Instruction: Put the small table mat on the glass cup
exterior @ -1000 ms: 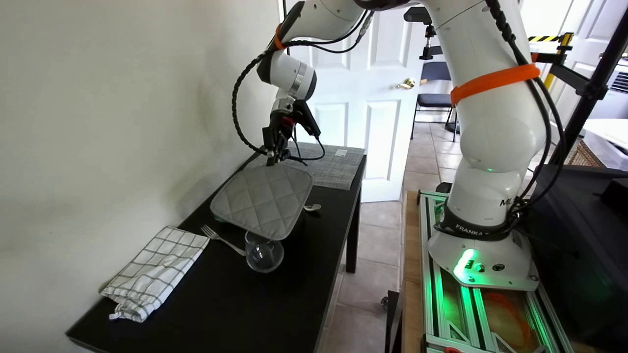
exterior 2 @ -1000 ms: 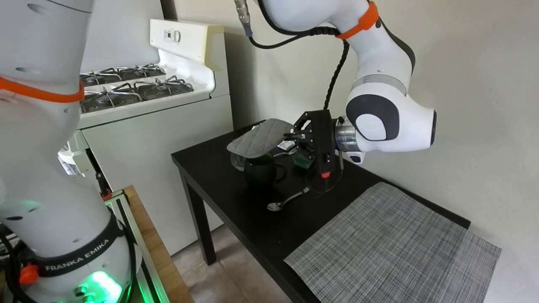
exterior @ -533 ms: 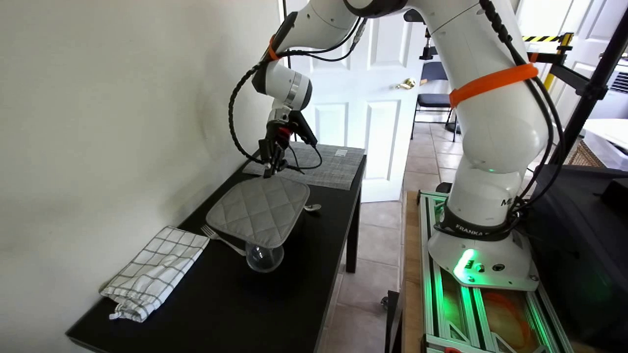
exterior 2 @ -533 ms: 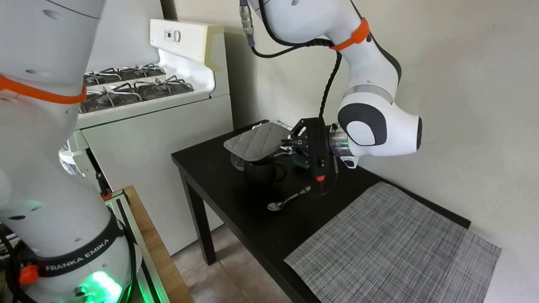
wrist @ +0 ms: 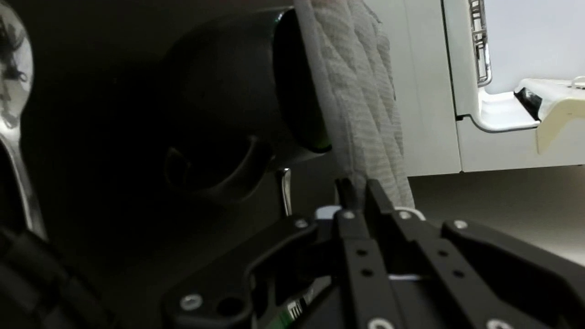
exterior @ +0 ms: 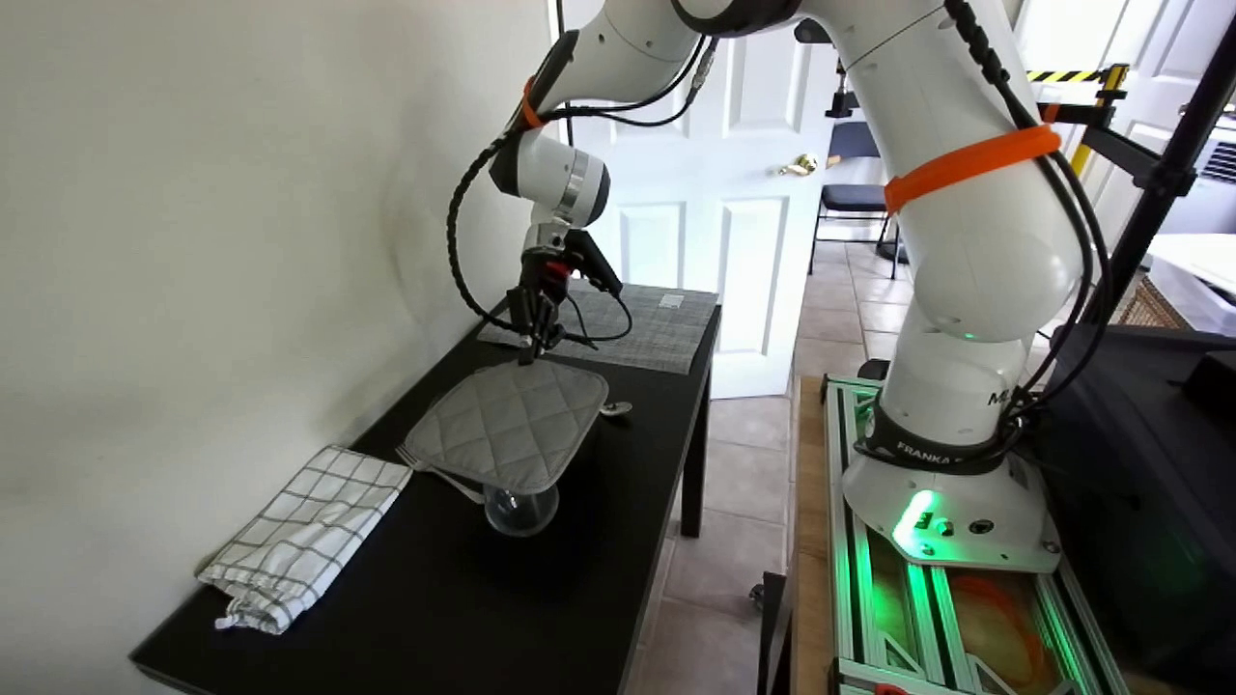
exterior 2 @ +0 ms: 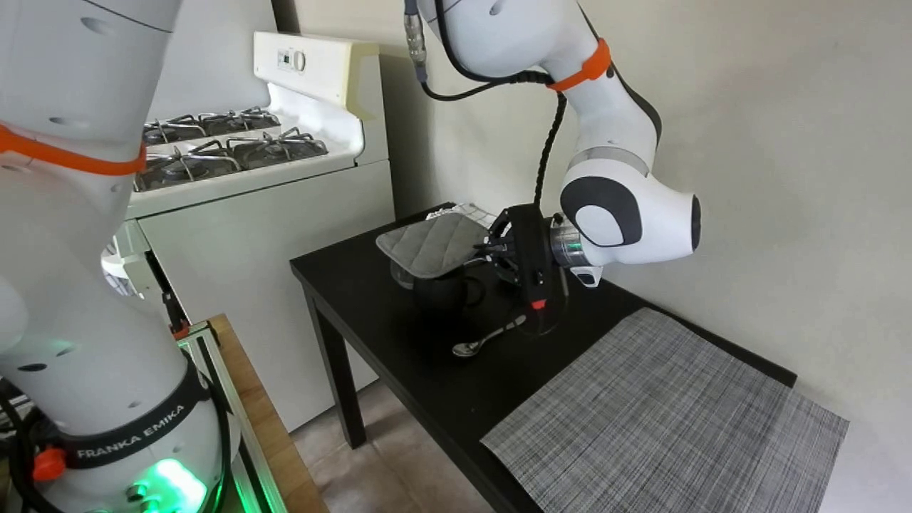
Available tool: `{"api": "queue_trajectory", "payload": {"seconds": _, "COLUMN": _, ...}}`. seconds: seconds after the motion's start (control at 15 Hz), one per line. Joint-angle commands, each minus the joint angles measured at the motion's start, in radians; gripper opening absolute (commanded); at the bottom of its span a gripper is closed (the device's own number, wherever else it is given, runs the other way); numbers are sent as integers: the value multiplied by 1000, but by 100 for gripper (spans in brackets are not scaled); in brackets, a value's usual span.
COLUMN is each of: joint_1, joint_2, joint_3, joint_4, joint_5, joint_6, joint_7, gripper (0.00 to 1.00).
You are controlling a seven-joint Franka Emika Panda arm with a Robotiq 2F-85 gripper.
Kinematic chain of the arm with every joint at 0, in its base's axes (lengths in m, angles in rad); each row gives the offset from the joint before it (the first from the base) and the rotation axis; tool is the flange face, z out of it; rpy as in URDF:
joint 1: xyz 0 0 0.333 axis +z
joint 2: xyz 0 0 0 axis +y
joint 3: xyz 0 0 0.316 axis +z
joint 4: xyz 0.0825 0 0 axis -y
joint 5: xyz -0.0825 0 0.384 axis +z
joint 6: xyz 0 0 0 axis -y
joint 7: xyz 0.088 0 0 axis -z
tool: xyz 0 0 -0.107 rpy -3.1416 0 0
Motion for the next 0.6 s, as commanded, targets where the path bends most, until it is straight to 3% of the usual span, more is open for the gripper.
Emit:
{"api": "queue_trajectory", "payload": {"seconds": 0.0, "joint_1": 19, "joint_2": -32, "joint_3": -3, "joint_4": -60, "joint_5": -15, "joint_6": 60, "joint_7": -18, "gripper": 2}}
{"api": "queue_trajectory", "payload": {"seconds": 0.2, "joint_1": 28, "joint_2": -38, "joint_3": 0, "joint_4": -81, "joint_5": -18, "joint_6": 85, "joint_7": -19, "gripper": 2}}
{"api": "queue_trajectory", "payload": {"seconds": 0.27, "joint_1": 30, "joint_2": -42, "joint_3": 1, "joint_4": -87, "joint_5": -20, "joint_6": 88, "joint_7": -19, "gripper": 34}}
{"api": "queue_trajectory", "payload": {"seconds": 0.33, "joint_1": 31, "joint_2": -48, "joint_3": 3, "joint_4": -94, "joint_5": -17, "joint_6": 91, "joint_7": -23, "gripper": 36}}
{"api": "queue_trajectory", "payload": {"seconds": 0.53, "joint_1": 40, "joint_2": -76, "joint_3": 2, "joint_4": -109, "joint_5": -33, "joint_6": 86, "joint_7": -38, "gripper": 57}}
